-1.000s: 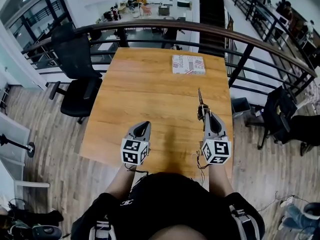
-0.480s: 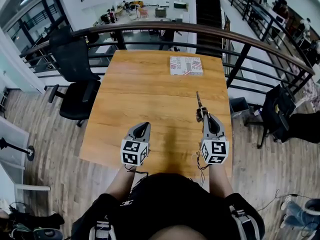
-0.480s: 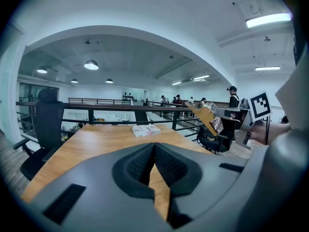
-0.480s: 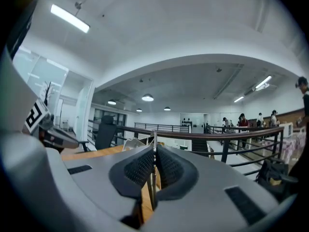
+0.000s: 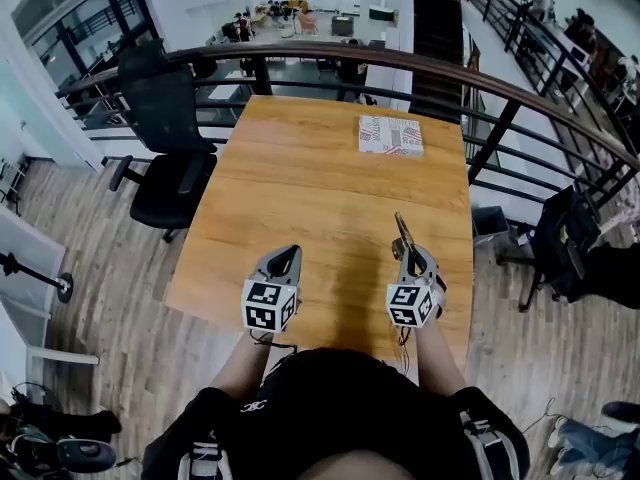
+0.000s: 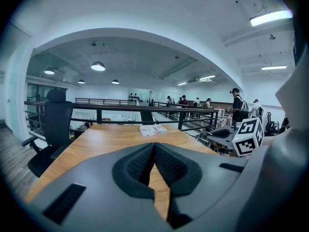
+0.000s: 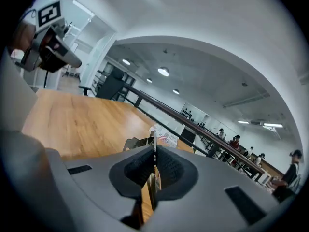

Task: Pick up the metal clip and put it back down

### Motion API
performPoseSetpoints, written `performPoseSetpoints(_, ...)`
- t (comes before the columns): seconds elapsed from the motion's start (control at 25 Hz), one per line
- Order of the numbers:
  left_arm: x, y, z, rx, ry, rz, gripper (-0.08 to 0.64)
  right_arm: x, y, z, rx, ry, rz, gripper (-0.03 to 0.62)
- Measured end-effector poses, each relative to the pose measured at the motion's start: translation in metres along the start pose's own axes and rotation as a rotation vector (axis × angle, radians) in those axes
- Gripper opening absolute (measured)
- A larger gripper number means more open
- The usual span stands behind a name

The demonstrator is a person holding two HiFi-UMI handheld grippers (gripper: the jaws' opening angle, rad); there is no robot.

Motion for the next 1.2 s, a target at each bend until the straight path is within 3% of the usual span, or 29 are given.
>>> performPoseSetpoints(0.32, -0.018, -0.005, -0.01, -0.023, 0.058, -0.003, 0.018, 0.02, -0.049, -0.044, -0.118, 0.066, -0.103, 0.021)
performPoseSetpoints(0.56, -0.026, -0.011, -0.015, -0.035, 0.086, 0.001, 0.018, 0.022, -0.076, -0.077, -0.327, 0.074, -0.102, 0.021)
performPoseSetpoints(0.72, -0.027, -0.014, -0.015, -0.043, 0.094, -0.003, 0.018, 0.024, -0.101, -0.104, -0.384, 0.121, -0.159, 0.023)
performPoseSetpoints(0.8, -0.027, -0.014, -0.013, -0.043, 0.089, -0.004, 0.018, 0.023, -0.111, -0.117, -0.371, 0.155, -0.213, 0.042)
performPoseSetpoints(0.92, -0.028, -0.013, -0.012, -0.04, 0.084, -0.002, 0.018, 0.021, -0.119, -0.125, -0.3, 0.206, -0.272, 0.122)
performPoseSetpoints(1.04, -0.028, -0.013, -0.013, -0.043, 0.085, -0.001, 0.018, 0.021, -0.113, -0.123, -0.222, 0.238, -0.279, 0.172)
performPoseSetpoints(1.2, -0.023, -0.013, -0.012, -0.042, 0.071, -0.002, 0.018, 0.018, -0.077, -0.108, 0.015, 0.302, -0.22, 0.178)
Point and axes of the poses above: the fingertips, and each gripper's own axes: x forward along the fingers, z to its right, y out of its top, the point moved 3 cm from there along -x, backward along the fingers, and after that the axes turned 10 degrees about -y, right-handed, at the moved point
